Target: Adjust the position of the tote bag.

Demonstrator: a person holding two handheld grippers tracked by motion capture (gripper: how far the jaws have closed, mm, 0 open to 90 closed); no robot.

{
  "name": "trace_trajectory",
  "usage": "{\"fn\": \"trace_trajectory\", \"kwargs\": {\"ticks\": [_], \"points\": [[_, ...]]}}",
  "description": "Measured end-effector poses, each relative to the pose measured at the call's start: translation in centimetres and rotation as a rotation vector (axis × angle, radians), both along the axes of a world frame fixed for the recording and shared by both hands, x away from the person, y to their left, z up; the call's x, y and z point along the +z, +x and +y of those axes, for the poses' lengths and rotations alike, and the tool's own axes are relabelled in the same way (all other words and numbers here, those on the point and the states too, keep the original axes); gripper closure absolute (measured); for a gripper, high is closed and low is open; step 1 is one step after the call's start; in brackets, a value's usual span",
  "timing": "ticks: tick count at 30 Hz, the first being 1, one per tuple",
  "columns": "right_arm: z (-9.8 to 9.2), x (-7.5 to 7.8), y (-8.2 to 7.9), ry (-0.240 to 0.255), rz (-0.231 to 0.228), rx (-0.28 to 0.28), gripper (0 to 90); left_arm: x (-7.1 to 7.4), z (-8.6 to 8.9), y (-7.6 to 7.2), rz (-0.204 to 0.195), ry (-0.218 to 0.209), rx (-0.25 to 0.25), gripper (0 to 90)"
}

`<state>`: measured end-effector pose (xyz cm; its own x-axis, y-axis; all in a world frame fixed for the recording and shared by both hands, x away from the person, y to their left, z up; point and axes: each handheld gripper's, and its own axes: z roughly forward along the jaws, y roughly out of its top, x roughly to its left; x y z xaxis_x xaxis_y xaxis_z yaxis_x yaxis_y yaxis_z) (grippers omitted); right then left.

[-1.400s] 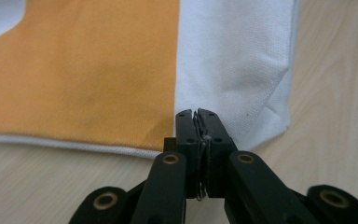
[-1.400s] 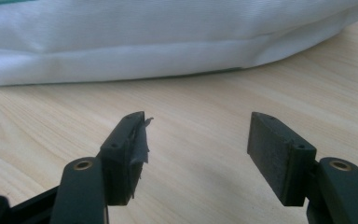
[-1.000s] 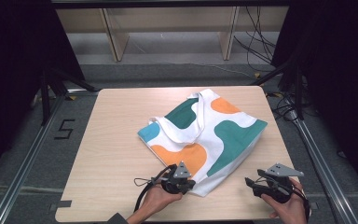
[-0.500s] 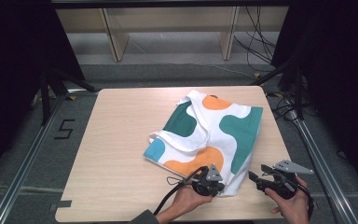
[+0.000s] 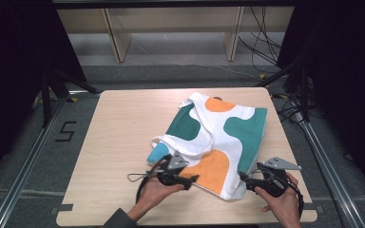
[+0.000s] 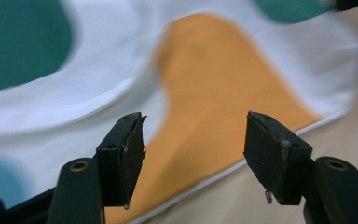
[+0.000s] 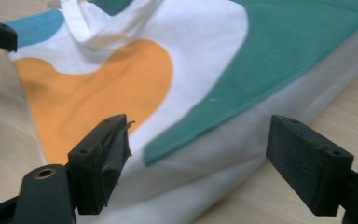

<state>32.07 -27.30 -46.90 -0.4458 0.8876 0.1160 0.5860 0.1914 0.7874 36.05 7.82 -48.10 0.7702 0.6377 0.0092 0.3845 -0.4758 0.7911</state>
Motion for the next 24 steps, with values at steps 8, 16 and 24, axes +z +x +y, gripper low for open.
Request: {"fn": "trace_trajectory", "kwargs": {"ticks": [8,16,24], "points": [[1.8,-0.3,-0.4,-0.057,0.063,0.002,18.5,-1.0,6.9,0.6,0.030,-0.005,0.204,31.7],[3.0,-2.2,-0.4,-0.214,0.067,0.104,42.6,-1.2,9.4,1.1,0.047,-0.008,0.296,29.0],[1.3,-1.6,-0.8,-0.183,0.053,0.167,81.8,-1.2,9.7,1.3,0.075,-0.024,0.297,25.5]]}}
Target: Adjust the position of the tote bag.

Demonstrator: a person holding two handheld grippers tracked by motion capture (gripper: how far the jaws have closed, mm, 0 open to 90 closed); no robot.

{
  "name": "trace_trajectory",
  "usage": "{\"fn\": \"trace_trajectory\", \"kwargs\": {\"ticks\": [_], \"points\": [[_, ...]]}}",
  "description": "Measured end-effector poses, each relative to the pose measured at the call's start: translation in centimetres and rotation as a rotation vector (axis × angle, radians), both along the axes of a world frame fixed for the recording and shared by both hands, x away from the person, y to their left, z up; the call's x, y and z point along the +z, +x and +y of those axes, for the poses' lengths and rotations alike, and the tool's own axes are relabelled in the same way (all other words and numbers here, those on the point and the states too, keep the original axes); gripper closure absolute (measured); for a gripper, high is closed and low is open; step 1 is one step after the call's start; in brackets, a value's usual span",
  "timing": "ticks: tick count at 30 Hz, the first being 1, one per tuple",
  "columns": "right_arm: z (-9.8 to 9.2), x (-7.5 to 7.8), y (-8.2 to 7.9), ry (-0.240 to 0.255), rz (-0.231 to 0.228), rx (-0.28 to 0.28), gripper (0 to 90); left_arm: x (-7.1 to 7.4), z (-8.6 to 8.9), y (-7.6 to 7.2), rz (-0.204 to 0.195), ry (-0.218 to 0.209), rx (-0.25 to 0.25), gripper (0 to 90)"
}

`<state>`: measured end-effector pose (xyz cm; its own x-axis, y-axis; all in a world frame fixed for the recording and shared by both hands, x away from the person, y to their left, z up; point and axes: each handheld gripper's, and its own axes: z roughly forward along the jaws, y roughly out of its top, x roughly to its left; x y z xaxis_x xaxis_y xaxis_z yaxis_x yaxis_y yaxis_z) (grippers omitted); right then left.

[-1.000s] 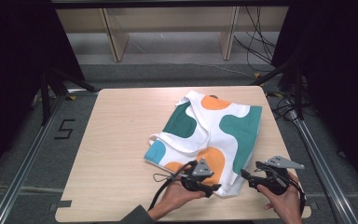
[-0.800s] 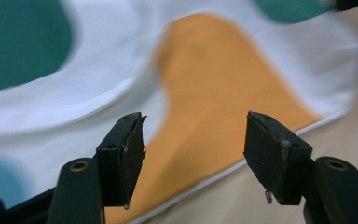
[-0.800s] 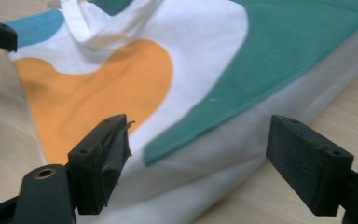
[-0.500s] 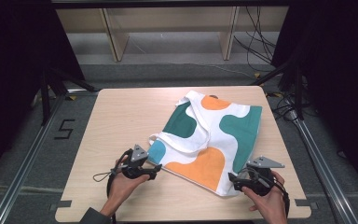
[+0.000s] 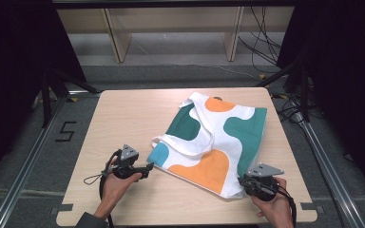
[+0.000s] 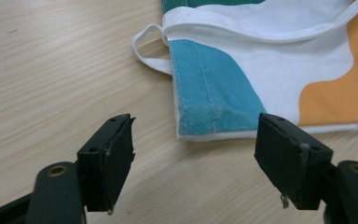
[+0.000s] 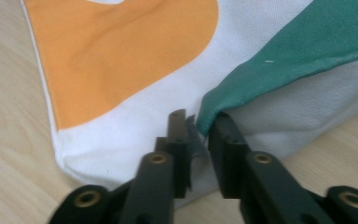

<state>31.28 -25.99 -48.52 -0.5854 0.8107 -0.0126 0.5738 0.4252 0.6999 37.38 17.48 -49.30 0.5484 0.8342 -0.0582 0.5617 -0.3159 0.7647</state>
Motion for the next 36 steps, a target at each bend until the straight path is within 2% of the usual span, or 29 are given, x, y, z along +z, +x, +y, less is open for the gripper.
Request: {"fn": "trace_trajectory", "kwargs": {"ticks": [1,2,3,5,6,7,8,9,10,11,12,13,14,15,16,18,20,22,24,25,26,27,30,31,33,34,36], "points": [[-0.2,0.0,0.0,0.004,-0.008,0.002,83.5,0.1,0.0,0.0,0.003,0.025,-0.014,25.0],[-0.5,0.0,0.1,-0.005,-0.019,0.021,84.4,0.0,-0.3,-0.1,0.002,0.000,-0.007,24.8],[-0.5,0.1,-0.1,-0.006,-0.004,0.006,84.9,-0.1,-0.5,-0.1,0.004,-0.018,-0.012,23.8],[-1.2,0.1,0.1,-0.033,-0.048,0.031,86.4,-0.2,-0.7,-0.1,0.009,-0.013,-0.023,23.2],[-1.4,0.1,0.0,-0.027,-0.029,0.019,86.8,-0.2,-0.8,-0.2,0.013,-0.013,-0.031,23.2],[-1.6,0.1,0.0,-0.024,-0.025,0.016,87.1,-0.2,-1.0,-0.2,0.024,-0.029,-0.033,23.2],[-1.8,0.2,-0.1,-0.030,-0.014,0.007,87.3,-0.2,-1.1,-0.3,0.039,-0.033,-0.051,23.2],[-2.1,0.2,-0.1,-0.027,-0.024,-0.003,87.4,-0.3,-1.3,-0.3,0.050,-0.053,-0.061,23.6],[-2.2,0.3,-0.2,-0.027,-0.026,-0.009,87.5,-0.5,-1.6,-0.4,0.095,-0.092,-0.076,23.9],[-2.6,0.2,0.1,-0.041,-0.065,0.009,87.6,-0.7,-1.9,-0.5,0.128,-0.098,-0.092,23.9],[-2.8,0.3,0.0,-0.036,-0.054,-0.002,87.6,-0.8,-2.4,-0.8,0.129,-0.096,-0.092,24.5],[-2.9,0.3,-0.1,-0.035,-0.045,-0.002,87.6,-0.9,-2.7,-0.9,0.131,-0.085,-0.116,26.2],[-3.0,0.3,0.1,-0.046,-0.066,0.012,87.6,-0.8,-3.1,-1.1,0.118,-0.072,-0.122,28.9],[-3.0,0.3,0.0,-0.039,-0.069,0.003,87.6,-0.8,-3.3,-1.1,0.109,-0.063,-0.150,32.0],[-3.1,0.3,0.0,-0.042,-0.068,0.007,87.6,-0.8,-3.6,-1.2,0.108,-0.055,-0.144,32.6],[-3.0,0.3,0.0,-0.033,-0.054,0.002,87.6,-0.8,-3.6,-1.1,0.091,-0.007,-0.157,37.8],[-3.1,0.3,0.0,-0.046,-0.068,0.007,87.7,-1.1,-3.4,-0.9,0.110,-0.018,-0.138,45.1],[-3.2,0.3,0.1,-0.048,-0.075,0.008,88.0,-1.2,-3.2,-0.9,0.119,-0.008,-0.149,52.0],[-3.3,0.3,0.1,-0.053,-0.067,0.002,88.3,-1.5,-3.4,-1.0,0.127,-0.034,-0.155,57.8],[-3.3,0.3,0.2,-0.062,-0.052,0.003,88.5,-1.4,-3.4,-1.1,0.141,-0.032,-0.175,59.3],[-3.4,0.3,0.2,-0.065,-0.057,0.001,88.6,-1.5,-3.6,-1.2,0.139,-0.032,-0.181,60.5],[-3.6,0.3,0.3,-0.065,-0.077,0.002,88.6,-1.6,-3.9,-1.4,0.133,-0.049,-0.176,61.9],[-4.0,0.3,0.5,-0.068,-0.080,-0.005,88.9,-1.8,-4.3,-1.8,0.140,-0.059,-0.205,68.8],[-4.0,0.3,0.6,-0.074,-0.084,-0.001,89.0,-1.8,-4.6,-2.1,0.130,-0.050,-0.215,69.6],[-4.1,0.3,0.7,-0.076,-0.061,-0.018,89.1,-1.8,-5.4,-2.7,0.119,-0.030,-0.244,71.3],[-4.4,0.3,1.0,-0.093,-0.084,-0.017,89.2,-1.8,-5.9,-2.9,0.115,-0.026,-0.254,72.0],[-4.8,0.3,1.3,-0.107,-0.091,-0.028,89.3,-1.8,-6.7,-3.5,0.113,-0.024,-0.279,72.8]]}}
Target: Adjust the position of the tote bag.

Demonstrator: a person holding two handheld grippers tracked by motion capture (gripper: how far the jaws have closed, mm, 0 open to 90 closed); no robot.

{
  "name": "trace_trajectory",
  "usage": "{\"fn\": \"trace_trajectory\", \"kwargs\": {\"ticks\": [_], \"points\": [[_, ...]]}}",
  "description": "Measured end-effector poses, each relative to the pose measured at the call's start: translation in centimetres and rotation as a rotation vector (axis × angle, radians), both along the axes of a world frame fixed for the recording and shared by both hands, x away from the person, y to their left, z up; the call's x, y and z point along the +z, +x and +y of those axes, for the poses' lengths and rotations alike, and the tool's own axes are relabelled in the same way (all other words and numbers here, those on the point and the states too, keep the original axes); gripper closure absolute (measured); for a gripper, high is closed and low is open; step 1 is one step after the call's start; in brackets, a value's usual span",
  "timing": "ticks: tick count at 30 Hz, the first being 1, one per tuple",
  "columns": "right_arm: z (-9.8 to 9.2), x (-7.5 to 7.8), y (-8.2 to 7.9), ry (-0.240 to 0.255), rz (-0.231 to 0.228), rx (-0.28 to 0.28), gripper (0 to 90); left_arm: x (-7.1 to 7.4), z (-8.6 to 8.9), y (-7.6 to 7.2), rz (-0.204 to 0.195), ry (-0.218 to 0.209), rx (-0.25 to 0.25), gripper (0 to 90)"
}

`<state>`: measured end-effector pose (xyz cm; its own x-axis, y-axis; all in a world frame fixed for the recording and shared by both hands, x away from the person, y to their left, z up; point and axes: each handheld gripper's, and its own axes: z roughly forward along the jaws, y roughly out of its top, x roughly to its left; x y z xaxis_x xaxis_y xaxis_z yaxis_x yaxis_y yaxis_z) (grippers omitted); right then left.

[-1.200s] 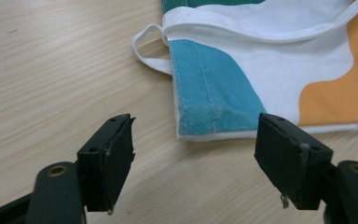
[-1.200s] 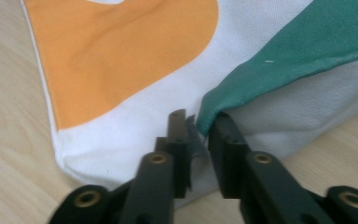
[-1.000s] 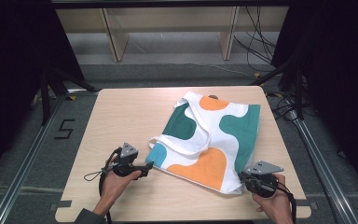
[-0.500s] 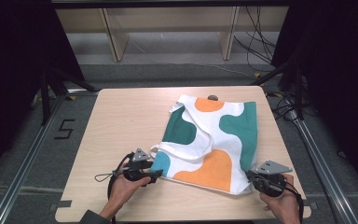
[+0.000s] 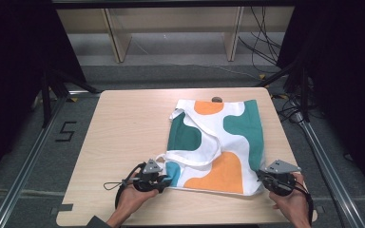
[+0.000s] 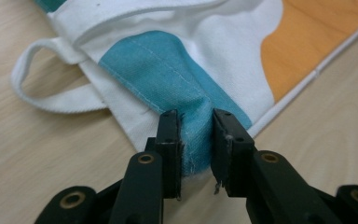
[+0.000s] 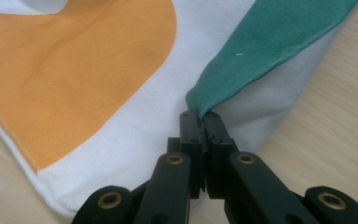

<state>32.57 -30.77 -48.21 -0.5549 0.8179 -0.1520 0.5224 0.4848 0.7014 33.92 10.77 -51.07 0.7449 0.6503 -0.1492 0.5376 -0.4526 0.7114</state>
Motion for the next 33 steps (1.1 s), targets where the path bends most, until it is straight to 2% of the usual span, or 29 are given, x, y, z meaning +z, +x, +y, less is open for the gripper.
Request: {"fn": "trace_trajectory", "kwargs": {"ticks": [1,2,3,4,6,7,10,11,12,14,17,18,19,20,21,23,24,25,26,27,28,29,30,31,32,33], "points": [[-0.3,0.0,0.4,-0.007,-0.012,-0.002,89.3,-0.1,-0.4,-0.2,0.002,-0.006,-0.016,73.0],[-0.5,0.0,0.6,-0.016,-0.004,-0.016,89.4,-0.1,-0.9,-0.5,0.004,-0.013,-0.029,73.0],[-0.8,-0.1,1.0,-0.027,-0.030,-0.011,89.4,-0.1,-1.2,-0.7,0.005,-0.015,-0.039,73.0],[-1.0,0.0,1.3,-0.036,-0.032,-0.005,89.4,-0.1,-1.6,-1.1,0.003,-0.008,-0.043,73.0],[-1.4,-0.1,2.1,-0.038,-0.042,-0.021,89.5,-0.1,-2.7,-1.9,-0.004,-0.017,-0.071,73.0],[-1.6,-0.2,2.6,-0.043,-0.046,-0.034,89.5,-0.2,-3.5,-2.4,-0.016,-0.002,-0.083,73.0],[-2.3,-0.3,4.2,-0.053,-0.045,-0.048,89.5,-0.2,-5.4,-3.8,-0.038,-0.007,-0.135,72.8],[-2.5,-0.3,4.7,-0.045,-0.042,-0.054,89.5,-0.2,-6.0,-4.2,-0.049,0.008,-0.146,72.7],[-2.7,-0.3,5.1,-0.044,-0.056,-0.057,89.5,-0.2,-6.6,-4.4,-0.063,0.020,-0.163,72.5],[-3.1,-0.3,6.2,-0.051,-0.068,-0.062,89.5,-0.2,-7.8,-4.8,-0.051,-0.005,-0.179,72.1],[-3.3,-0.4,7.6,-0.067,-0.066,-0.068,89.5,-0.2,-9.3,-5.2,-0.060,-0.001,-0.217,72.0],[-3.4,-0.4,7.9,-0.077,-0.075,-0.071,89.4,-0.3,-10.1,-5.4,-0.064,-0.011,-0.217,72.0],[-3.3,-0.4,8.3,-0.084,-0.086,-0.084,89.4,-0.2,-10.4,-5.4,-0.064,0.011,-0.239,72.0],[-3.4,-0.4,8.6,-0.102,-0.088,-0.077,89.5,-0.2,-11.2,-5.5,-0.067,-0.003,-0.248,71.9],[-3.5,-0.4,9.0,-0.102,-0.093,-0.090,89.4,-0.2,-11.7,-5.5,-0.072,0.003,-0.261,71.7],[-3.8,-0.3,9.6,-0.113,-0.087,-0.096,89.2,-0.3,-13.2,-5.9,-0.073,-0.015,-0.273,71.2],[-4.0,-0.4,9.8,-0.102,-0.103,-0.108,88.7,-0.3,-13.7,-6.0,-0.072,-0.016,-0.281,70.8],[-4.1,-0.4,9.9,-0.083,-0.106,-0.123,87.1,-0.3,-14.0,-6.1,-0.075,-0.004,-0.296,70.3],[-4.2,-0.4,9.9,-0.068,-0.100,-0.133,84.0,-0.2,-14.4,-6.1,-0.072,-0.016,-0.309,69.0],[-4.2,-0.2,9.7,-0.035,-0.100,-0.169,78.4,-0.1,-14.4,-6.2,-0.074,-0.007,-0.319,66.4],[-4.2,0.0,9.5,-0.023,-0.116,-0.183,71.7,0.1,-14.3,-6.2,-0.068,-0.018,-0.325,62.6],[-4.1,0.4,9.1,0.009,-0.113,-0.195,66.3,0.4,-14.0,-6.1,-0.061,-0.029,-0.328,57.7],[-4.0,0.7,8.8,-0.006,-0.118,-0.193,61.2,1.0,-13.5,-6.0,-0.048,-0.059,-0.324,52.2],[-3.6,1.0,8.0,0.009,-0.109,-0.189,58.2,1.5,-12.8,-5.8,-0.060,-0.052,-0.313,45.7],[-3.0,1.3,7.1,0.044,-0.088,-0.196,56.8,1.9,-12.3,-5.8,-0.066,-0.075,-0.295,41.2],[-2.9,1.5,6.7,0.051,-0.110,-0.150,55.0,2.5,-11.5,-5.5,-0.076,-0.086,-0.284,38.6]]}}
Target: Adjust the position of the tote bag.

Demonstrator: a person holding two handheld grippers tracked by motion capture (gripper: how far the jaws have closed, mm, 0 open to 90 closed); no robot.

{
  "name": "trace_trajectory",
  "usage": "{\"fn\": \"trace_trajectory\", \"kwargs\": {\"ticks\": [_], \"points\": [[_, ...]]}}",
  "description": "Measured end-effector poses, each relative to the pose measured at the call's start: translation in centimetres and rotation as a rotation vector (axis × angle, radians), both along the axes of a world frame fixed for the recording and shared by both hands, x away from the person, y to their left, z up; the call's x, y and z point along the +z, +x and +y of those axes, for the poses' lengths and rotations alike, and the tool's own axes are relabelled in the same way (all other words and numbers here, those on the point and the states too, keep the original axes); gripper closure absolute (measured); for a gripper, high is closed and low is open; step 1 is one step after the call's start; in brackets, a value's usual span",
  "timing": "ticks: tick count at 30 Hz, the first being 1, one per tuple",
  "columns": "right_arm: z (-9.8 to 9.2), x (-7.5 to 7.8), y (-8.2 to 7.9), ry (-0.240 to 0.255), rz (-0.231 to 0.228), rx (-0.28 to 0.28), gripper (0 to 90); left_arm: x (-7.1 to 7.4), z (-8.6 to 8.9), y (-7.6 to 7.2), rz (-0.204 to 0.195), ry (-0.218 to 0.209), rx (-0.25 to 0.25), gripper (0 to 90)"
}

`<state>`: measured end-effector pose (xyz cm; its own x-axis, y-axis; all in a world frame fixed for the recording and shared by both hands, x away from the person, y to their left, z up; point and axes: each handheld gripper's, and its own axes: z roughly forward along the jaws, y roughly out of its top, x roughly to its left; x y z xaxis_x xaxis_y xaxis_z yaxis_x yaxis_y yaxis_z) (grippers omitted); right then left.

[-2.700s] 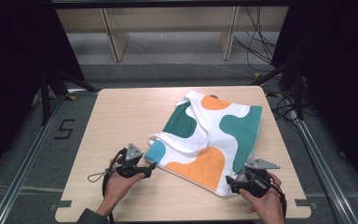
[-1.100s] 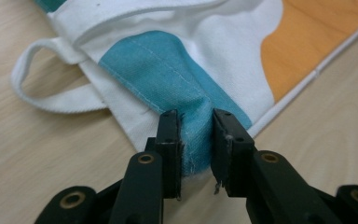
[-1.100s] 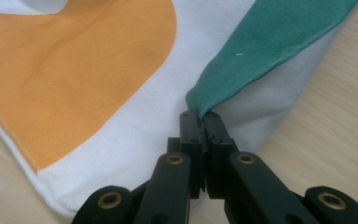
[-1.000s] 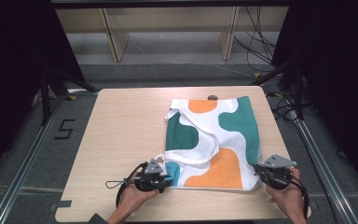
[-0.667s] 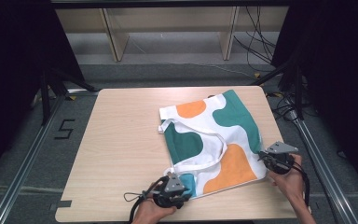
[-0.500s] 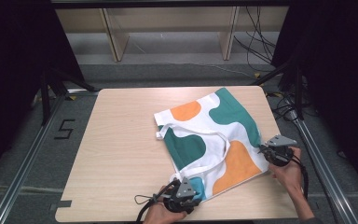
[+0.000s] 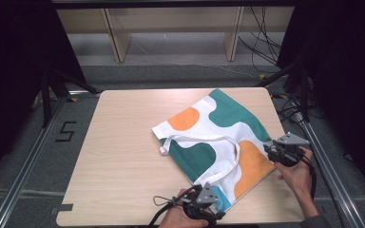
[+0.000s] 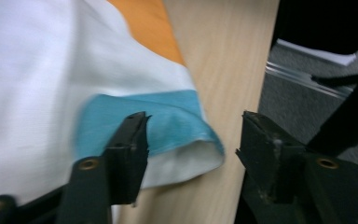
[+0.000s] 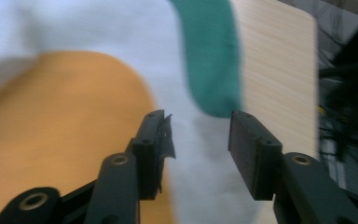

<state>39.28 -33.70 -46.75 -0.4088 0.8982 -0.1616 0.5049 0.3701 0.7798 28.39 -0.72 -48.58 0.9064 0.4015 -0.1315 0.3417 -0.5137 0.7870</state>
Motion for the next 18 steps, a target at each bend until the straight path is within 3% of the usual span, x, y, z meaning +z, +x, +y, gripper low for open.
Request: {"fn": "trace_trajectory", "kwargs": {"ticks": [2,4,6,7,10,12,14,15,16,18], "points": [[1.2,0.5,-1.4,0.009,0.000,0.064,52.8,0.9,1.8,0.7,-0.016,-0.029,0.029,36.9],[2.6,1.2,-2.6,0.025,0.010,0.106,52.4,1.4,4.0,1.6,-0.057,-0.022,0.088,35.1],[3.9,1.5,-3.5,0.035,0.007,0.152,51.3,1.5,6.2,2.6,-0.130,0.040,0.145,34.6],[4.8,1.6,-4.1,0.043,0.022,0.201,50.6,1.3,7.1,3.1,-0.142,0.062,0.192,34.2],[6.9,1.7,-5.6,0.062,0.066,0.259,46.5,0.7,10.0,4.5,-0.183,0.126,0.276,32.7],[8.1,1.4,-6.3,0.075,0.094,0.289,44.7,0.5,11.3,5.1,-0.194,0.149,0.310,32.1],[9.2,1.1,-6.9,0.065,0.118,0.331,43.8,0.3,12.8,5.8,-0.174,0.145,0.359,31.4],[9.7,1.0,-7.3,0.054,0.117,0.353,43.3,0.4,13.6,6.1,-0.176,0.180,0.366,30.7],[10.2,0.8,-7.6,0.051,0.122,0.367,42.6,0.2,13.9,6.3,-0.175,0.168,0.385,30.3],[10.9,0.6,-8.0,0.044,0.134,0.391,41.5,0.0,15.0,6.7,-0.162,0.183,0.406,30.1]]}}
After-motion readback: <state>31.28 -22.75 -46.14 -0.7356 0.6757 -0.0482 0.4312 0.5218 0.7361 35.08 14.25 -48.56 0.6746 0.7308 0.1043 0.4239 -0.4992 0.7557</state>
